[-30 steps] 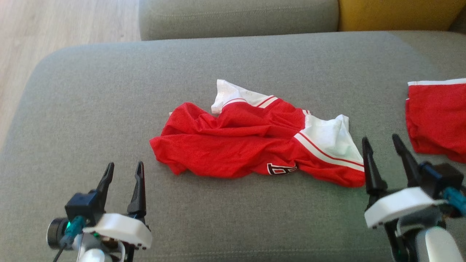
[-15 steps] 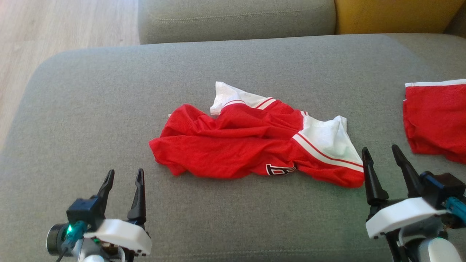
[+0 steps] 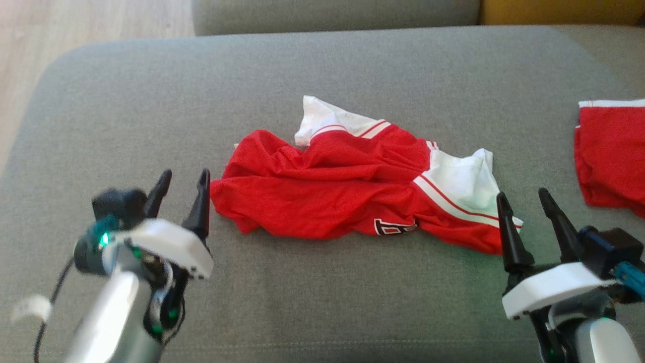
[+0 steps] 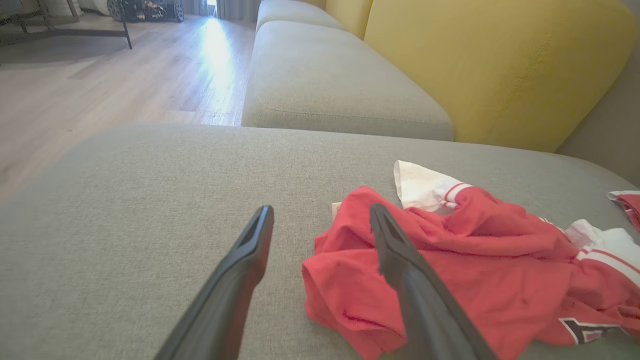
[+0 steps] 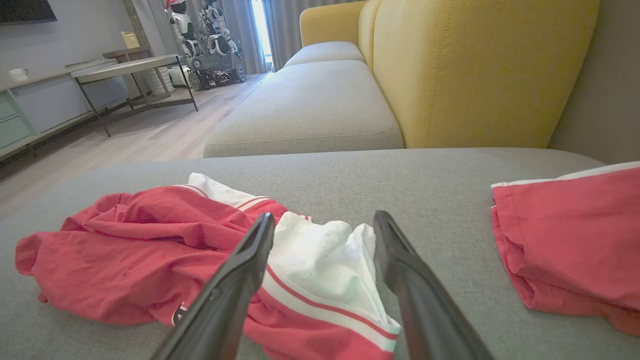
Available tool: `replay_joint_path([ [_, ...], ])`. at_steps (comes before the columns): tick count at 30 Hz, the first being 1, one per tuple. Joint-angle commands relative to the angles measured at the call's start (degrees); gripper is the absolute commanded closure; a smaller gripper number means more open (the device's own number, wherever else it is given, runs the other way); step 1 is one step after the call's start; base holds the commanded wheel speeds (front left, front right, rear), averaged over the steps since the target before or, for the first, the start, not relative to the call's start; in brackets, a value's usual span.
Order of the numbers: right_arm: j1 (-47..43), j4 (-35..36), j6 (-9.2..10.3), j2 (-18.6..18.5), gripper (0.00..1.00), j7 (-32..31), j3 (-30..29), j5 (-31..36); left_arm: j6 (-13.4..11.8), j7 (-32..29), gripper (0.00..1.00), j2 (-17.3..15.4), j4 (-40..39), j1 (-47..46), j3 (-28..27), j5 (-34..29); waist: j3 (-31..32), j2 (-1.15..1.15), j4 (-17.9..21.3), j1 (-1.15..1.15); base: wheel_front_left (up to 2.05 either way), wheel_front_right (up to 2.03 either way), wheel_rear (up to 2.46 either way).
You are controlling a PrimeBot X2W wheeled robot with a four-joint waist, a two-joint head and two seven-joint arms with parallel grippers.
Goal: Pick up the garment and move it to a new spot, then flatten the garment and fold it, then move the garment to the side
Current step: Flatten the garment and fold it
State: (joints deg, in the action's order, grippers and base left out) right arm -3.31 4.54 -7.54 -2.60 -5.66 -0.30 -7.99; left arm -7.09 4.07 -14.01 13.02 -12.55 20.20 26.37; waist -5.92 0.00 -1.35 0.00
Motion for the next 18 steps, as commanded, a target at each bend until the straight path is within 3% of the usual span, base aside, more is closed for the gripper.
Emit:
replay_joint_path([
  [1,3.2,2.0,0.05,-0.3,0.0,0.3,2.0,-0.4,0.9,-1.3,0.0,-0.7,0.9,-4.7,-2.4,1.4,-1.4,0.0,0.6,0.0,0.0,0.0,0.0],
  [10,4.9,0.1,0.05,-0.3,0.0,1.4,2.8,-1.3,5.8,-7.3,0.0,0.6,14.2,-11.2,-3.2,7.7,-4.3,0.0,2.2,0.0,0.0,0.0,0.0],
  [17,5.5,-0.8,0.05,-0.3,0.0,1.8,2.8,-1.5,8.1,-7.1,0.0,1.3,18.7,-13.2,-3.5,9.5,-4.8,0.0,2.6,0.0,0.0,0.0,0.0],
  [18,5.6,-0.9,0.05,-0.3,0.0,1.9,2.7,-1.5,8.8,-7.1,0.11,1.4,19.2,-13.4,-3.5,10.1,-4.8,0.0,2.6,0.0,0.0,0.0,0.0],
])
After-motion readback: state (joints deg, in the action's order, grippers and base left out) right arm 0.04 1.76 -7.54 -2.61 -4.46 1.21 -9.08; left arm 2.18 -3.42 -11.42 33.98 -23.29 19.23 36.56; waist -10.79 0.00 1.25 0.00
